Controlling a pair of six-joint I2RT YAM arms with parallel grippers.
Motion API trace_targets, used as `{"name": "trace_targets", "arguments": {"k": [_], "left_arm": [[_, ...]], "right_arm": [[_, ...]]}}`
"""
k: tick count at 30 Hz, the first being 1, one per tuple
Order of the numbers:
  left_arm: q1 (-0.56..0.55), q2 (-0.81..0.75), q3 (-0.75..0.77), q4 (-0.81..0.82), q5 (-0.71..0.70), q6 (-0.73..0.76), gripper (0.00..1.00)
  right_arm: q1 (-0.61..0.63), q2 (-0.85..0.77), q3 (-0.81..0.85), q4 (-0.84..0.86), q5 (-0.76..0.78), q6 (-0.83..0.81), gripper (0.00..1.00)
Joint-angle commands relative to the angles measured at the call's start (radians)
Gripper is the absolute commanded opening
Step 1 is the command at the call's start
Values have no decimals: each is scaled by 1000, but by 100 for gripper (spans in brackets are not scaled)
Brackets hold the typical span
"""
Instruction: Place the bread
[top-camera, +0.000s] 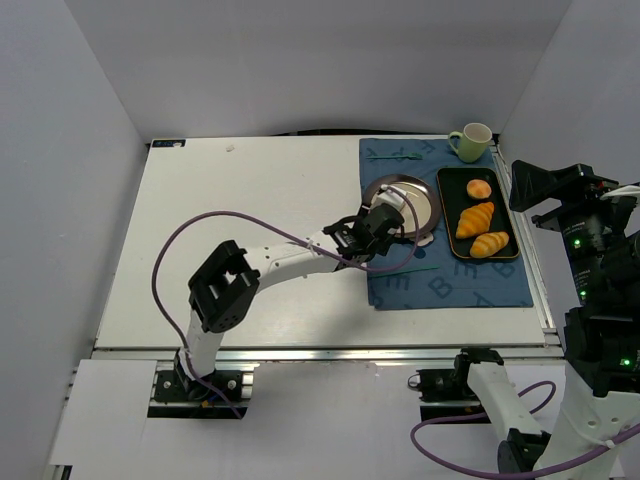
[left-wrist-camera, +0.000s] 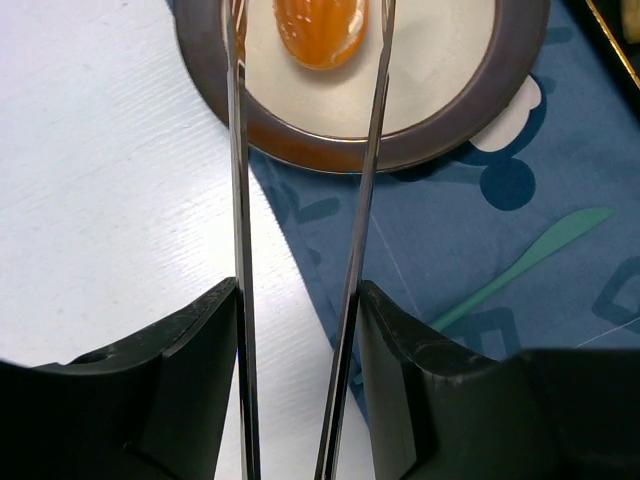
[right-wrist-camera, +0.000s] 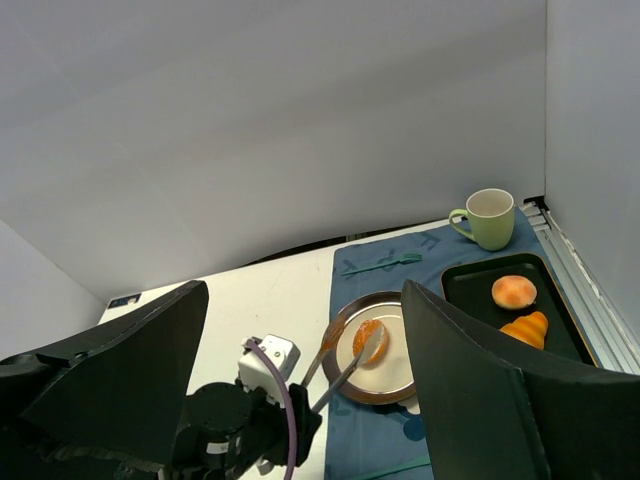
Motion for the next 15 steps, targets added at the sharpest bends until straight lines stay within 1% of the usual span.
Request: {"name": "trace_targets", "arguments": {"k": [1,5,6,7,8,9,10,11,13,15], "left_arm": [[-4,-128,28,-19,-69,-5,58],[-5,-255,-64,-86,-190,-96,56],[-4,-287,-94,-97,-204,-169,56],[-4,-351,-154,-115,-217,-217,55],[-7,-384,-188,-135,-240,-258,53],[-7,-417,-228,-129,-241,-327,53],[-10,-480,-301,-122,-249,-361,53],[-10,-505,-334,-119,-263,-389,53],[-14,-540,-403,-116,-264,-455,53],[-21,-554,-427,-112,-257,-504,53]], "right_arm": [[6,-11,-1,31,-9,-5,84],[7,-13,-7,34,-15,-2,84],[9,-13,-7,34,-20,0,84],[10,-14,-10,34,-21,0,84],[10,-17,-16,34,-24,1,84],[12,-19,-19,36,-26,4,84],[13,-23,-22,39,-29,11,84],[13,-26,-28,40,-37,14,84],[18,-29,-31,43,-46,23,84],[20,-34,-37,45,-55,31,84]]}}
